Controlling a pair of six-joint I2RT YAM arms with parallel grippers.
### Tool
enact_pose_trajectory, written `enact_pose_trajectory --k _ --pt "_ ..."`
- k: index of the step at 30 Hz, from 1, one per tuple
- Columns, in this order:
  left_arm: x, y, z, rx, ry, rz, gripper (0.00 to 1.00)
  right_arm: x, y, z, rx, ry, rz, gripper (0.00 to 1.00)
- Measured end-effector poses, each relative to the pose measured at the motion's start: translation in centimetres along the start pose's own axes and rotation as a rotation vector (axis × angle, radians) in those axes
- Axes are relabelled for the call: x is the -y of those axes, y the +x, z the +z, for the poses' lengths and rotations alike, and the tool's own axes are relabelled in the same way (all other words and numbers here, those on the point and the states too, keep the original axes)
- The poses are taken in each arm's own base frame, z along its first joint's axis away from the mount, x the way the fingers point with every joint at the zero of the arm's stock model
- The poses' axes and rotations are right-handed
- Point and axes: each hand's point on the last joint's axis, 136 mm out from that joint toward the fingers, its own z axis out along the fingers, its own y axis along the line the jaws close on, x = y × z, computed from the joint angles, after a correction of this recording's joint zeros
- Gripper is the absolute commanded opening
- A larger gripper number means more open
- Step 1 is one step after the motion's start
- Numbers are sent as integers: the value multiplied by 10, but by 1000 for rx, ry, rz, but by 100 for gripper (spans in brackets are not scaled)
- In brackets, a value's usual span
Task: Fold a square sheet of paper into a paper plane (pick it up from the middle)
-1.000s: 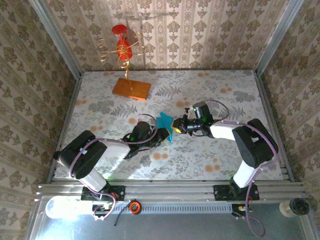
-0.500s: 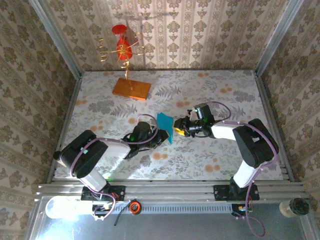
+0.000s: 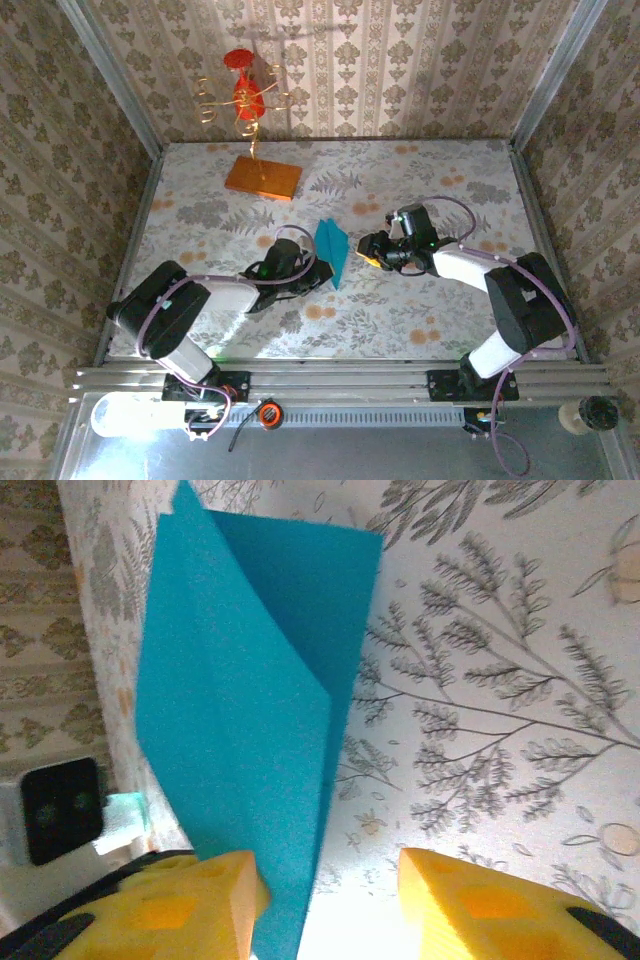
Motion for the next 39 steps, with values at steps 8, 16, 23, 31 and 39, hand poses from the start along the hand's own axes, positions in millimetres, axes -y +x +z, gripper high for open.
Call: enact_pose_trajectory --k 8,16,23,31,39 --pt "41 -31 -34 42 -114 266 5 5 -17 -26 116 72 -62 51" --pt "32 -69 -69 62 -484 541 3 20 -29 -52 215 144 -60 50" --pt "-2 -90 -70 -23 -883 746 2 45 -33 -67 276 204 -22 49" --pt "-32 -90 -53 -148 -1209 945 2 68 -41 -86 340 258 32 49" --pt "-47 -67 -32 -256 -1313 1057 7 73 -46 -90 356 263 57 49"
